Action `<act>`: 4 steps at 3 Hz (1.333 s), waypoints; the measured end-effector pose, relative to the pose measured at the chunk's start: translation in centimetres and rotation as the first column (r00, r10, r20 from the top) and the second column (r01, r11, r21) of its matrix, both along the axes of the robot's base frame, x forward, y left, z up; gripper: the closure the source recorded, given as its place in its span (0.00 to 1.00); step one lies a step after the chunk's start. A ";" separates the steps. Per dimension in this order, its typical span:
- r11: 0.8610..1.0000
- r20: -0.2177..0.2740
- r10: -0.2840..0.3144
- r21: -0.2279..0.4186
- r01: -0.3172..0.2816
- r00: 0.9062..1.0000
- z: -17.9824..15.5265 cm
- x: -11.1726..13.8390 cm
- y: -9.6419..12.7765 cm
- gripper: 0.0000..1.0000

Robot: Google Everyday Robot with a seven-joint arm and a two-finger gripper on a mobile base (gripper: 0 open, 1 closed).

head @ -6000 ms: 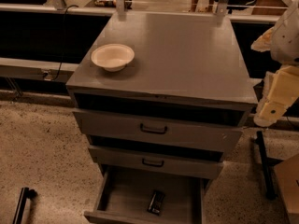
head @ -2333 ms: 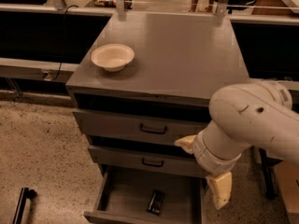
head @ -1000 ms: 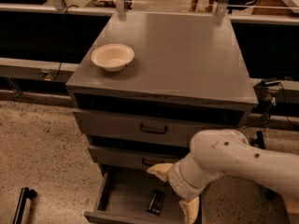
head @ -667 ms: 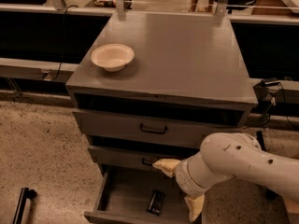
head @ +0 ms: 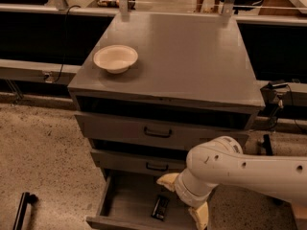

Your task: Pick rxbar chocolate from bottom drawer and place on counter

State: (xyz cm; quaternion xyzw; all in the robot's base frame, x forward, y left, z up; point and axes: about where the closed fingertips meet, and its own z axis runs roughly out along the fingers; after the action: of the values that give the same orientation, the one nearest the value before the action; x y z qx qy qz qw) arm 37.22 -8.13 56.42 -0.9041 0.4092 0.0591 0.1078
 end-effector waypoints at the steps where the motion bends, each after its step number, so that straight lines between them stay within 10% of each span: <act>1: 1.000 0.000 0.000 0.000 0.000 1.000 0.0 0.0 0.0 0.00; 4: 0.999 0.096 -0.012 -0.032 0.015 0.995 -7.1 6.9 5.2 0.00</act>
Offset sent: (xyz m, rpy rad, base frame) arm 0.0684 0.0558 -0.0583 -0.1740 0.0089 0.0116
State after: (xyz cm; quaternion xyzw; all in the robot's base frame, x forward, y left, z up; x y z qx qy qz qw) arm 44.07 -2.98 49.33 -0.9047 0.4107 0.0083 0.1127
